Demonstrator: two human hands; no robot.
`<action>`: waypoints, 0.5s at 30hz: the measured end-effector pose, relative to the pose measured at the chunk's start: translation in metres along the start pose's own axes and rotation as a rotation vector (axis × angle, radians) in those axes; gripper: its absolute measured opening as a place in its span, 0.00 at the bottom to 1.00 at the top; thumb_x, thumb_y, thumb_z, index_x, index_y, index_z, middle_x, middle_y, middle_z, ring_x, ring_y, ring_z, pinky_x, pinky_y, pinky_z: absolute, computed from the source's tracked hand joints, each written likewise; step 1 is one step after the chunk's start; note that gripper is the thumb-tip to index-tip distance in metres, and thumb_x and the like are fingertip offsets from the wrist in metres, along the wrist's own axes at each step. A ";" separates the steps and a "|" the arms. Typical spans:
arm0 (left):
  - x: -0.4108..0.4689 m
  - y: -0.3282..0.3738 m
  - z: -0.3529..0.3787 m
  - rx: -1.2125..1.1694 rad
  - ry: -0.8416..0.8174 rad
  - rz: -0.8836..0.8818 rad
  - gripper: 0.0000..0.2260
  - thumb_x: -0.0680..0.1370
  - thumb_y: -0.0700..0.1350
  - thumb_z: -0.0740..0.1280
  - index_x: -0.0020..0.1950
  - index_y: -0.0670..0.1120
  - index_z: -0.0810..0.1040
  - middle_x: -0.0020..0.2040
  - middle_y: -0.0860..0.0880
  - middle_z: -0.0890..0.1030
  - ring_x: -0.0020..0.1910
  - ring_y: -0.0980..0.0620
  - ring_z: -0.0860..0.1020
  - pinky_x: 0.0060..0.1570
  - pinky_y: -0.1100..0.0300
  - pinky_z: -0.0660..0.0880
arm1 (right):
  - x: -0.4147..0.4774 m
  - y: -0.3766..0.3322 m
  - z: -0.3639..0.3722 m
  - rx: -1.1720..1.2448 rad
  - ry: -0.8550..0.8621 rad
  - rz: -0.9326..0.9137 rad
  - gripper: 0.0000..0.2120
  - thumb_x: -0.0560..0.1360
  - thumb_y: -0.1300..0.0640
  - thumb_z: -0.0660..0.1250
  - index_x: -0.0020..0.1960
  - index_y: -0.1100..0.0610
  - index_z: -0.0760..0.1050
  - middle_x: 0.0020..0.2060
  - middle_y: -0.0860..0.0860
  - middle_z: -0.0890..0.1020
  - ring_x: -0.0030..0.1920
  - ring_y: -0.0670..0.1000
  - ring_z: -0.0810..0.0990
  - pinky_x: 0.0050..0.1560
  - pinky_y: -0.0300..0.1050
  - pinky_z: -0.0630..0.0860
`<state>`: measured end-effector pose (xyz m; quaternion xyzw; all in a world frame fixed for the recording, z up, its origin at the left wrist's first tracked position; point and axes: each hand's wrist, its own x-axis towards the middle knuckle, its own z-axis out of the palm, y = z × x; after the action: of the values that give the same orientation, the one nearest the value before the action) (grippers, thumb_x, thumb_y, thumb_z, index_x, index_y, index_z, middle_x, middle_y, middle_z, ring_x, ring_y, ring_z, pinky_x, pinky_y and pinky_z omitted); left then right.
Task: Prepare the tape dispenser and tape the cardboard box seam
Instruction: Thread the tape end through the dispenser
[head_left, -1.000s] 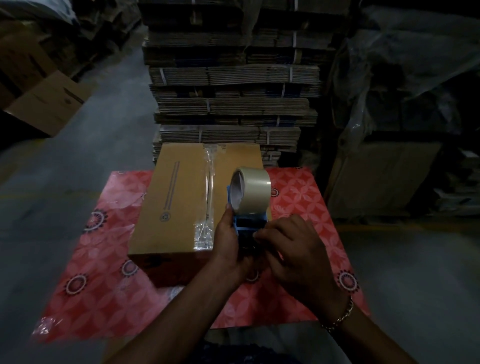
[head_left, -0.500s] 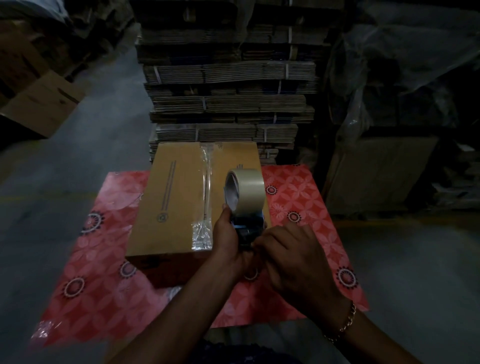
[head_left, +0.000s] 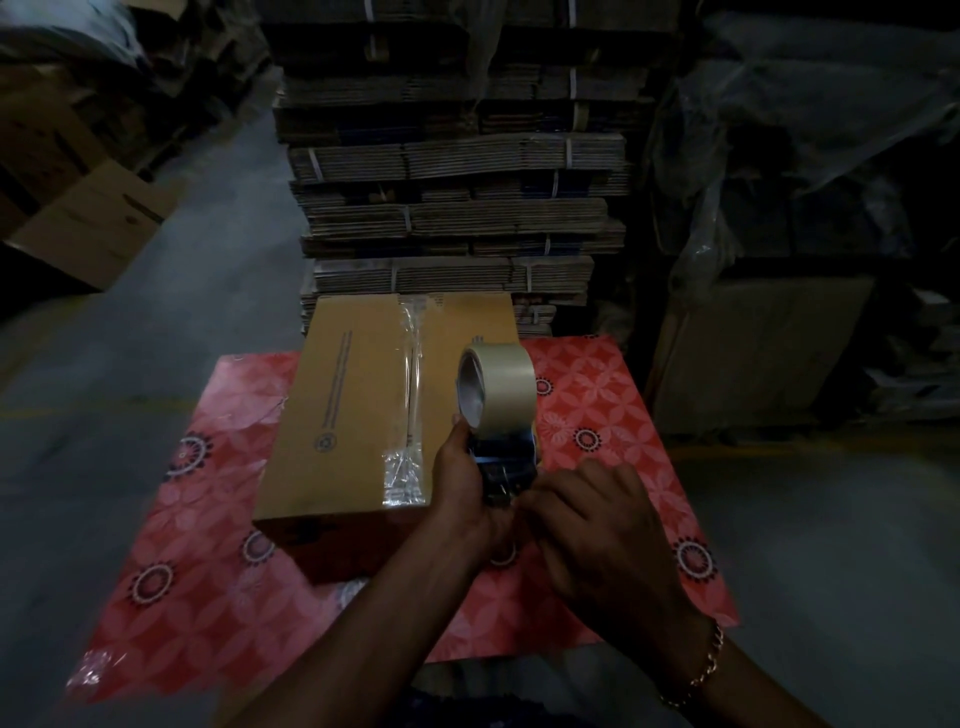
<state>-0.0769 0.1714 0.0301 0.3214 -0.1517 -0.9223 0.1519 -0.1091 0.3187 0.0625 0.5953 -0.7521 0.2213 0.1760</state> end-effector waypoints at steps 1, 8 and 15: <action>0.000 -0.001 0.000 0.009 0.001 -0.004 0.24 0.79 0.59 0.62 0.45 0.39 0.82 0.36 0.42 0.81 0.32 0.47 0.78 0.28 0.62 0.75 | -0.001 0.000 0.000 -0.004 0.002 -0.004 0.07 0.74 0.58 0.65 0.48 0.54 0.82 0.45 0.50 0.84 0.43 0.52 0.75 0.42 0.50 0.64; 0.001 -0.006 -0.001 0.043 0.031 0.015 0.25 0.80 0.61 0.59 0.47 0.39 0.80 0.35 0.42 0.80 0.30 0.47 0.78 0.27 0.62 0.75 | -0.007 0.001 0.002 -0.009 0.013 0.000 0.07 0.74 0.58 0.66 0.48 0.55 0.82 0.45 0.50 0.85 0.43 0.52 0.75 0.41 0.49 0.66; 0.003 -0.006 0.000 0.012 -0.004 0.000 0.25 0.79 0.61 0.60 0.47 0.39 0.80 0.36 0.42 0.79 0.29 0.47 0.78 0.27 0.61 0.74 | -0.007 0.003 0.002 -0.011 0.026 0.007 0.05 0.74 0.59 0.67 0.47 0.55 0.82 0.45 0.49 0.85 0.43 0.52 0.75 0.40 0.50 0.68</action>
<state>-0.0804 0.1754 0.0262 0.3208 -0.1577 -0.9219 0.1495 -0.1100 0.3241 0.0565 0.5887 -0.7530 0.2255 0.1885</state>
